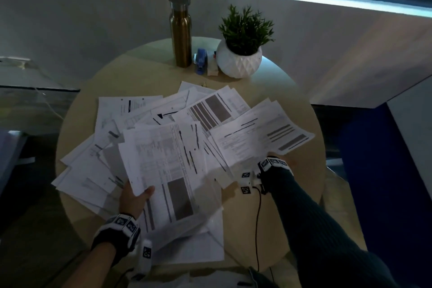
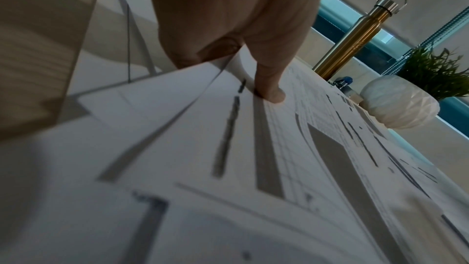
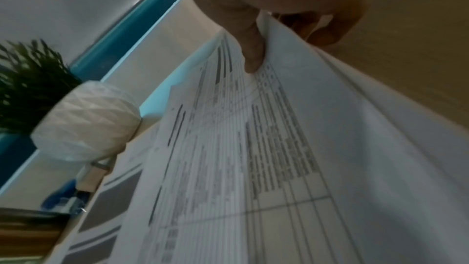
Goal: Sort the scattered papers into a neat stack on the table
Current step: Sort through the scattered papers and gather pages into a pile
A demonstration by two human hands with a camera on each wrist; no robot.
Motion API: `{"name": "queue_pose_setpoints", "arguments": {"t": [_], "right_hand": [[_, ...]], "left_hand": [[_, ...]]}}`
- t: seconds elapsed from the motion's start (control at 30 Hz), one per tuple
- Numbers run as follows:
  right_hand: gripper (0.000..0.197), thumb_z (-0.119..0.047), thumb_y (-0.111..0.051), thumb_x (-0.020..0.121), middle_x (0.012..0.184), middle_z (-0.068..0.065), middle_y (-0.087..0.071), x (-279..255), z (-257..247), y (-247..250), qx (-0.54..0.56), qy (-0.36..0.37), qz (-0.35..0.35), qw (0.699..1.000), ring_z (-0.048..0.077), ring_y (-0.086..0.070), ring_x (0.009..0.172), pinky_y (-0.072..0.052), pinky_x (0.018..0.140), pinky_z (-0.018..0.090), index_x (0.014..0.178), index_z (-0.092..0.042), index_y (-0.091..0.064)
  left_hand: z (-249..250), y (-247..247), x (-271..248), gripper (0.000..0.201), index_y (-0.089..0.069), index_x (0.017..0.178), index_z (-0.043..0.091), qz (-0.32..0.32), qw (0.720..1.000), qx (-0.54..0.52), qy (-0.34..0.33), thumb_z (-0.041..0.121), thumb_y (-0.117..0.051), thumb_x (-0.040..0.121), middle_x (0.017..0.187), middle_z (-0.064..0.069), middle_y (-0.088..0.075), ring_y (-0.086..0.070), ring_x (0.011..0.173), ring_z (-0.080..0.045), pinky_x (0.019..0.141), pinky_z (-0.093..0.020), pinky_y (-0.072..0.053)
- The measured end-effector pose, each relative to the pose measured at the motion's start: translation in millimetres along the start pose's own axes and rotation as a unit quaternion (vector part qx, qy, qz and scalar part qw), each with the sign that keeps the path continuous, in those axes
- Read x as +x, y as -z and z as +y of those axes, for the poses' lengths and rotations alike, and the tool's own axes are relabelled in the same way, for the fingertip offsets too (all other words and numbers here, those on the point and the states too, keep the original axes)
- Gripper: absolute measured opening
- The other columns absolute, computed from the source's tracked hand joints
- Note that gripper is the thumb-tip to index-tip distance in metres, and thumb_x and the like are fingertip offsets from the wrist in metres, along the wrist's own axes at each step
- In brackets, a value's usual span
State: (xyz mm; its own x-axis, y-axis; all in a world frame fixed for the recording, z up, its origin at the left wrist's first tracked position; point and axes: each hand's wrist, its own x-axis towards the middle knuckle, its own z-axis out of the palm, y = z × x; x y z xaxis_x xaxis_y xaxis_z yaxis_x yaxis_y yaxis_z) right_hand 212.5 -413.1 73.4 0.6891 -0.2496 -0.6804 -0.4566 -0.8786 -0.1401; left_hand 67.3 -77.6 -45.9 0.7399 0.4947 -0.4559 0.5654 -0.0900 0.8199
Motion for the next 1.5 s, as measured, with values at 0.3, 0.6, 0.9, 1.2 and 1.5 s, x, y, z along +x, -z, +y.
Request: {"name": "queue_pose_setpoints", "arguments": {"t": [0.3,0.6,0.9,1.2,1.5], "right_hand": [[0.041,-0.039,-0.064,0.083,0.103,0.011,-0.064,11,38,17,0.550,-0.067,0.223,0.802,0.028,-0.059,0.095,-0.044,0.078,0.033,0.110,-0.008,-0.062],[0.021,-0.019,-0.069,0.083,0.082,0.002,-0.070,-18,-20,-37,0.528,0.188,0.010,0.828,0.012,-0.065,0.068,-0.051,0.059,0.024,0.099,-0.007,-0.067],[0.034,-0.001,-0.062,0.084,0.095,0.005,-0.065,-49,-59,-61,0.505,0.272,0.017,0.819,0.024,-0.065,0.084,-0.058,0.071,0.042,0.106,-0.012,-0.038],[0.038,-0.014,-0.055,0.090,0.104,-0.027,-0.059,-90,-44,-54,0.458,0.434,0.209,0.747,-0.011,-0.058,0.095,-0.055,0.079,0.020,0.114,-0.039,-0.040],[0.020,-0.003,-0.045,0.095,0.085,-0.020,-0.058,-62,-51,-74,0.343,0.421,0.122,0.831,-0.014,-0.058,0.074,-0.045,0.066,0.011,0.097,-0.021,-0.052]], "left_hand": [[13,3,-4,0.055,-0.054,0.126,0.003,-0.015,0.999,-0.030,-0.003,0.009,-0.075,0.075,0.124,-0.014,-0.060,-0.058,0.109,-0.027,0.093,-0.037,-0.045],[75,-1,-41,0.048,-0.049,0.129,0.007,0.014,0.997,-0.046,-0.060,0.019,-0.064,0.086,0.121,-0.008,-0.057,-0.053,0.108,-0.022,0.089,-0.034,-0.041],[112,-9,-59,0.063,-0.028,0.145,0.024,-0.094,0.984,-0.098,-0.116,0.045,-0.050,0.090,0.149,0.010,-0.032,-0.033,0.136,-0.009,0.116,-0.031,-0.019],[117,-19,-79,0.085,0.004,0.147,0.006,0.045,0.981,-0.124,-0.141,0.011,-0.058,0.088,0.149,0.006,-0.006,-0.024,0.138,-0.009,0.113,-0.030,-0.026],[103,-7,-57,0.065,-0.023,0.146,0.016,0.033,0.987,-0.092,-0.130,0.016,-0.056,0.091,0.152,0.000,-0.030,-0.032,0.138,-0.019,0.115,-0.035,-0.025]]}}
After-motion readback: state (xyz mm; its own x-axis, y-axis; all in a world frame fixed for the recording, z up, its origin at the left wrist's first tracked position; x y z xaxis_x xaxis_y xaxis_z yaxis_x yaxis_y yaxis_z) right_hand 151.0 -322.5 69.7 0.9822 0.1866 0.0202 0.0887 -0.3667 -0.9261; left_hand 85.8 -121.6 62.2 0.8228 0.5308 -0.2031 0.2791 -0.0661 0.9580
